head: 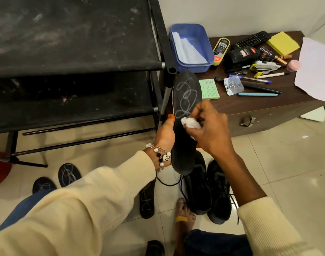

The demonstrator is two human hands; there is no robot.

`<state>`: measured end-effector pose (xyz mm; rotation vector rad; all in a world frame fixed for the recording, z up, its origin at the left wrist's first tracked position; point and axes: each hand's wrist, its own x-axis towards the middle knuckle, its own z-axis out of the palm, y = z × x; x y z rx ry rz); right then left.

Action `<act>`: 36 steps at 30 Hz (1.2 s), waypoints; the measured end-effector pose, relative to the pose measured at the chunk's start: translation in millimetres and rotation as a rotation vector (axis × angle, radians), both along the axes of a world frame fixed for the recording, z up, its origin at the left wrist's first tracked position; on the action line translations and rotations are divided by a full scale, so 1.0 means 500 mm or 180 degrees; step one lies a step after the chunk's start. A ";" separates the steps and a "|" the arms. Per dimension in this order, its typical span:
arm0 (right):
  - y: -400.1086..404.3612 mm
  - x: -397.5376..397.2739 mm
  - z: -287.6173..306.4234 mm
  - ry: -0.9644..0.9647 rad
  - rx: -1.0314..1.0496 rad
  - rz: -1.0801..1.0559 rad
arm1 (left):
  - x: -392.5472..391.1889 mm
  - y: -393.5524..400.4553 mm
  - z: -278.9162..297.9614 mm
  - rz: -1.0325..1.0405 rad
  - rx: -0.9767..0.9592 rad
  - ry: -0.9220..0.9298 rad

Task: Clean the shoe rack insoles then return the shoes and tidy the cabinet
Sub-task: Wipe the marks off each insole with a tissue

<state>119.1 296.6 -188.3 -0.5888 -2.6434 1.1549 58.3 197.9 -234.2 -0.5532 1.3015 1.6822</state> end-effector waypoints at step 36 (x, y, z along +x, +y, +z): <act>0.030 0.064 0.071 -0.0601 0.0213 0.1388 | -0.028 0.015 0.016 -0.0154 -0.0350 0.0205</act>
